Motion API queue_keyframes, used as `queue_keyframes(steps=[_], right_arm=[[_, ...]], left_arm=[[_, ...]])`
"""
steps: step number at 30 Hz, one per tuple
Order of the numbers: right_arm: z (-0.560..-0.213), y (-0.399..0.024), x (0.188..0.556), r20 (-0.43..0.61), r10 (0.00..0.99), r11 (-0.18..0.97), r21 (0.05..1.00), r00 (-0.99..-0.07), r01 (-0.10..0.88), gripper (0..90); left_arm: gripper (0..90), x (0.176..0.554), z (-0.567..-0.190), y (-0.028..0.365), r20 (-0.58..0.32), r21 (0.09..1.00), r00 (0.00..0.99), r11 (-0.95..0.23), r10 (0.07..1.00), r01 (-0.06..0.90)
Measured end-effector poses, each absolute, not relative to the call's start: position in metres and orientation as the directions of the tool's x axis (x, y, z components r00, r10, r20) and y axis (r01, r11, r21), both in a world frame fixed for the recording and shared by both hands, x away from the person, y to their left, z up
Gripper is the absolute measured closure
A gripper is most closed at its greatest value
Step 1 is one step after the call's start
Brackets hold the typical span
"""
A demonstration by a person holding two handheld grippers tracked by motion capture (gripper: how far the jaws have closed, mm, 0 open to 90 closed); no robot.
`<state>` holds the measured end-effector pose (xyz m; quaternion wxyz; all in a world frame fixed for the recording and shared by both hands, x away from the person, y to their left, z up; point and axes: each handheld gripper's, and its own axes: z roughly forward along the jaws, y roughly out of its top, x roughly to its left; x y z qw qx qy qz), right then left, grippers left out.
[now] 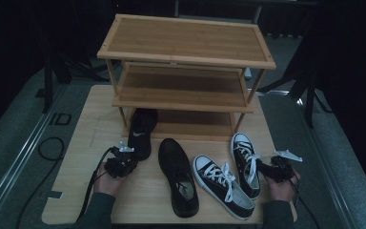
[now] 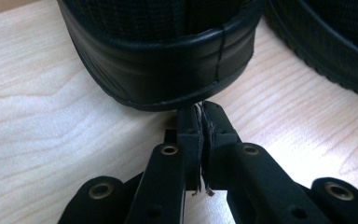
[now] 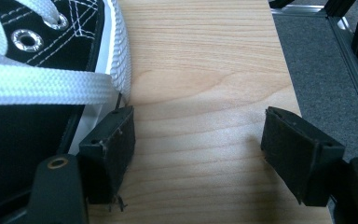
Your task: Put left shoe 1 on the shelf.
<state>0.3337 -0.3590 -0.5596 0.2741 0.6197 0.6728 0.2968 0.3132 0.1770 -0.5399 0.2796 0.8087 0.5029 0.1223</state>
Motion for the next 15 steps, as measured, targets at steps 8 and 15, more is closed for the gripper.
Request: queue_keyframes(steps=[8,15], right_arm=[[-0.560,-0.359,0.334,-0.001,0.997,0.056,0.739,-0.082,0.671,25.8],[-0.560,-0.359,0.334,-0.001,0.997,0.055,0.739,-0.082,0.671,25.8]], left_arm=[[87.4,0.319,-0.539,0.173,-0.091,0.568,0.460,-0.334,0.883,0.752],[88.5,0.330,-0.535,0.175,-0.098,0.571,0.437,-0.309,0.894,0.760]])
